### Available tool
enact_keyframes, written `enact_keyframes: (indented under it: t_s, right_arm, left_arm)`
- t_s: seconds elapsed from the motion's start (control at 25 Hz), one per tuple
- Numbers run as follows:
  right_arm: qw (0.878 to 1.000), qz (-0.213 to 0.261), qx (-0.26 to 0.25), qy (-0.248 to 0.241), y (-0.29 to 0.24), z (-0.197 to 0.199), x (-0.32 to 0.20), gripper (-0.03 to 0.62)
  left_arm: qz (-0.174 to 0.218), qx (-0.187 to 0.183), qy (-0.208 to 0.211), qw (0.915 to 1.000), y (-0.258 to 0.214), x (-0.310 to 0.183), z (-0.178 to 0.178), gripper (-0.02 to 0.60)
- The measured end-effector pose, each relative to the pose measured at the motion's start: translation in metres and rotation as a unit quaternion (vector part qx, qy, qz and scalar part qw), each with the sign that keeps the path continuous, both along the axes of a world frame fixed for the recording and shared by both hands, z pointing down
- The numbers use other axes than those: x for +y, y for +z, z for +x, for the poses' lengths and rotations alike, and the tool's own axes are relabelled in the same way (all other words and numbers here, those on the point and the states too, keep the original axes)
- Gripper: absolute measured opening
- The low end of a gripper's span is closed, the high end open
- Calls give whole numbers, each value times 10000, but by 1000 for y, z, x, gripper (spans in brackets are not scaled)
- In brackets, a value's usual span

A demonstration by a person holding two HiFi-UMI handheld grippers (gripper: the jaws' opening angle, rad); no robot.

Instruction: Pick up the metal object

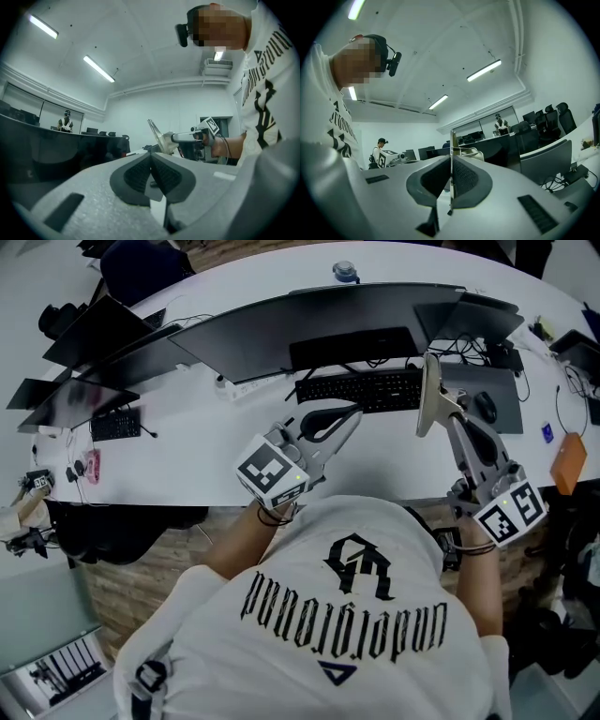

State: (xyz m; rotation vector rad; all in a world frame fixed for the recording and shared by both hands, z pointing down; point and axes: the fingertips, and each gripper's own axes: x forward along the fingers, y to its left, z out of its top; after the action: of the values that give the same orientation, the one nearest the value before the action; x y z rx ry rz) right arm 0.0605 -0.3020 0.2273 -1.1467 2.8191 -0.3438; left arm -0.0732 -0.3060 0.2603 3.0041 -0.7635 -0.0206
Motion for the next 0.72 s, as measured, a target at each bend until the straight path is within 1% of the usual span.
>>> enact_keyframes:
  t_s: [0.16, 0.28, 0.72]
  right_arm:
    - [9999, 8, 7, -104, -2, 12, 7, 17]
    - [9998, 17, -19, -179, -3, 25, 15, 17]
    - [9987, 35, -201, -457, 0, 92, 67, 17]
  left_arm:
    - [-59, 19, -188, 9998, -1, 6, 7, 15]
    - [-85, -10, -283, 9996, -2, 14, 20, 15]
    - [-214, -101, -599, 9979, 1, 71, 91, 15]
